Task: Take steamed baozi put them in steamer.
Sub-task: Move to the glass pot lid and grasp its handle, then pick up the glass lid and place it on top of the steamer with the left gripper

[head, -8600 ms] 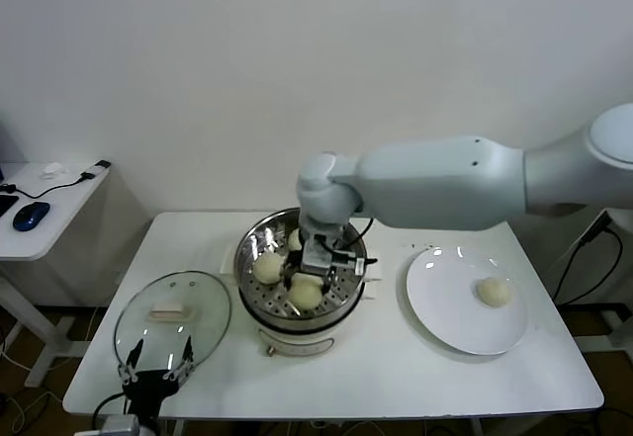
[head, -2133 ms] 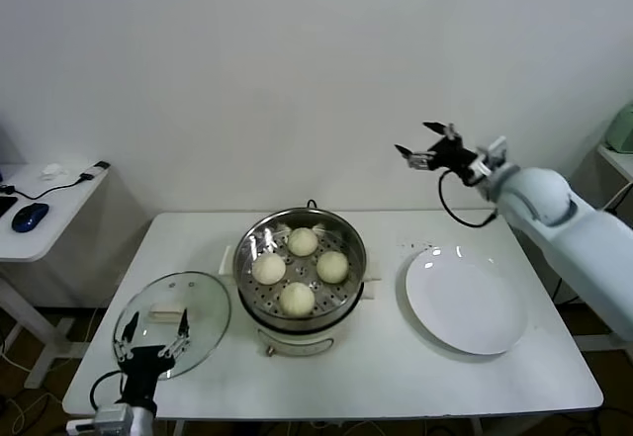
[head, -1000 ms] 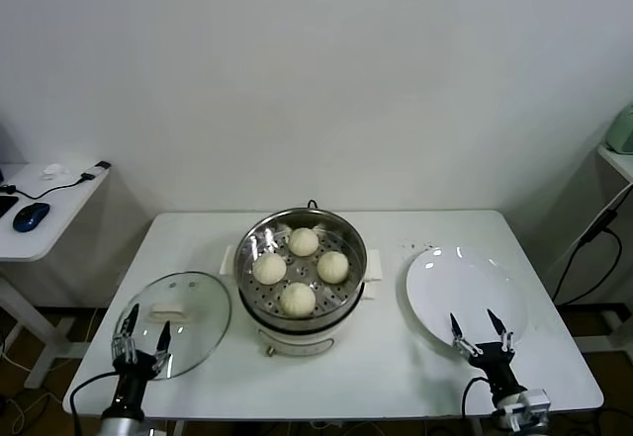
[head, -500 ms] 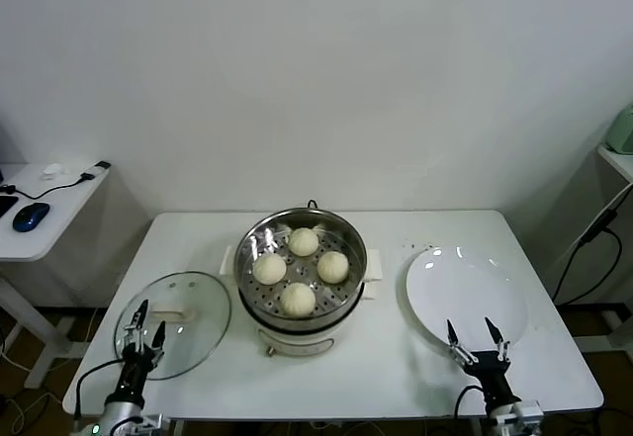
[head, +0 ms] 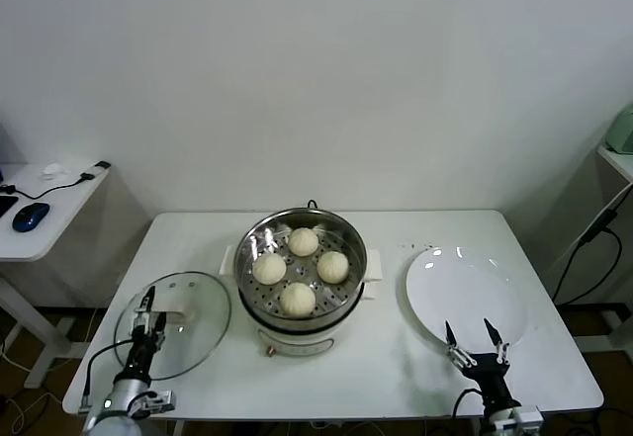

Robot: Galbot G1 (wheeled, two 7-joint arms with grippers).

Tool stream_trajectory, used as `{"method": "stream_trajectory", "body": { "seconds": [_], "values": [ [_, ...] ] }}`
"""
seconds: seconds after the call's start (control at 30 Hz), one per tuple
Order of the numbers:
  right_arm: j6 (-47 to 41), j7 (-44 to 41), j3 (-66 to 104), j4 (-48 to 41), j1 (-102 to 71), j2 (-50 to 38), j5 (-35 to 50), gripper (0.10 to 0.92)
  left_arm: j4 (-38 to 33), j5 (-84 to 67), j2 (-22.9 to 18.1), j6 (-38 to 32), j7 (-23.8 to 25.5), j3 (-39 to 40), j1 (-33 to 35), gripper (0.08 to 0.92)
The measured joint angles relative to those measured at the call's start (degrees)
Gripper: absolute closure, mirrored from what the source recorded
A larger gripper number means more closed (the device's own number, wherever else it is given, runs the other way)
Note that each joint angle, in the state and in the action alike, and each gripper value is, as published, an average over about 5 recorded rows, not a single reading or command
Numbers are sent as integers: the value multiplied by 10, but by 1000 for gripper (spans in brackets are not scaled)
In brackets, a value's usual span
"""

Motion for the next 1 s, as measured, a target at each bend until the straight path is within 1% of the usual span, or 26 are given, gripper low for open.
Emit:
{"method": "stream_trajectory", "body": {
  "seconds": [0.7,0.8,1.0],
  "values": [
    [-2,-7,-6,6,8,9,-13,203,44,18,0,5,-4,3,-28,829],
    [-3,-7,-7,9,7,9,-15,203,41,17,-1,6,-3,1,-27,873],
    [-7,-7,-6,17,5,7,-17,203,3,2,5,17,11,-5,-14,876]
  ]
}}
